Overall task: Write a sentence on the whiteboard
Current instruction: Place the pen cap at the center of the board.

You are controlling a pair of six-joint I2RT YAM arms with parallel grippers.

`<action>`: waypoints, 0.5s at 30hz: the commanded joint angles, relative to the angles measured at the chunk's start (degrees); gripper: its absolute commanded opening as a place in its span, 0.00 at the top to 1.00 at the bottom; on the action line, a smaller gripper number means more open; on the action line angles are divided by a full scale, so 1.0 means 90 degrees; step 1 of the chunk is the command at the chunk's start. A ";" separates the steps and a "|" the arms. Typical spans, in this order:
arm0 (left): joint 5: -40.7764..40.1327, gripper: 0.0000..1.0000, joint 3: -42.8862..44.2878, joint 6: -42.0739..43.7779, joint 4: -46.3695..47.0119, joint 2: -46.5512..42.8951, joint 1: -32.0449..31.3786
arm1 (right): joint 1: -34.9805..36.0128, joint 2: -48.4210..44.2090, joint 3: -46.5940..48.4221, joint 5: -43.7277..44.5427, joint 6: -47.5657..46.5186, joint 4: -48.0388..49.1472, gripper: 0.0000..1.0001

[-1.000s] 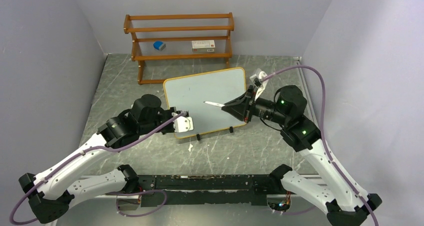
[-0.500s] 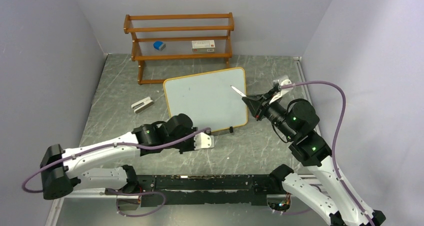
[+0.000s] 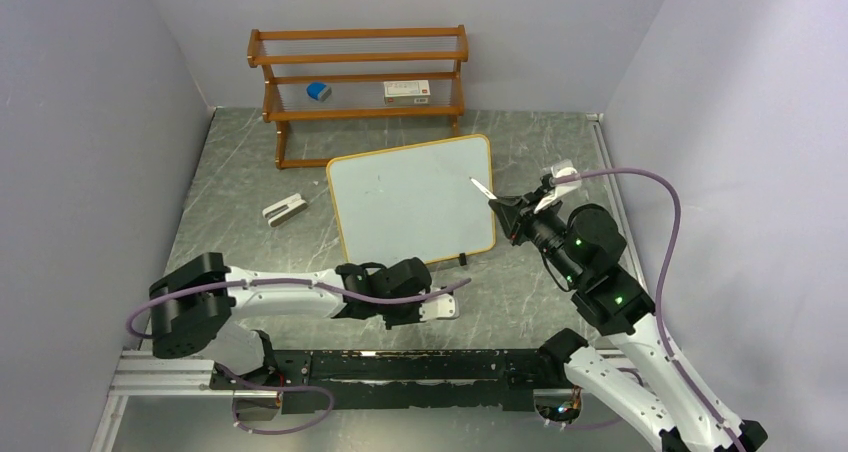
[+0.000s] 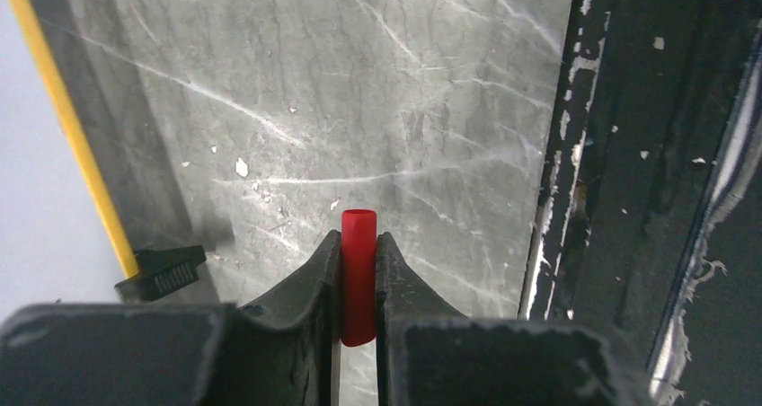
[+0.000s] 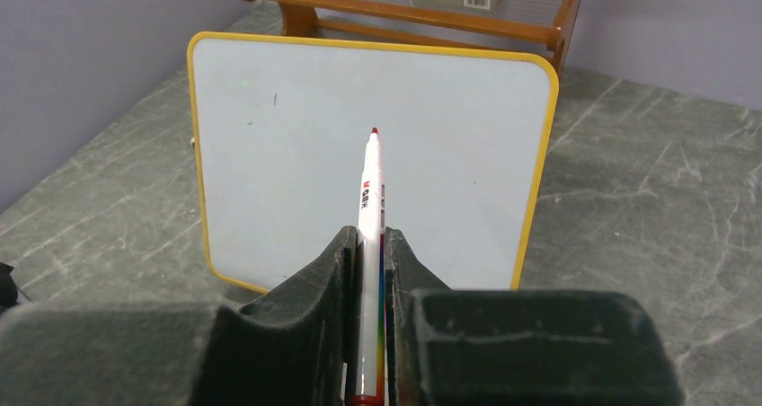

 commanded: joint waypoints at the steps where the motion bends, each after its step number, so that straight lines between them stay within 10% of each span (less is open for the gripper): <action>1: -0.0231 0.88 0.0067 -0.0118 0.0361 0.0356 -0.0026 | -0.0033 -0.0037 -0.0157 0.0037 -0.0031 0.0211 1.00; 15: -0.0003 0.67 0.0160 -0.0098 0.0045 0.0916 -0.0031 | -0.0033 -0.0034 -0.0262 0.0076 -0.0142 0.0119 1.00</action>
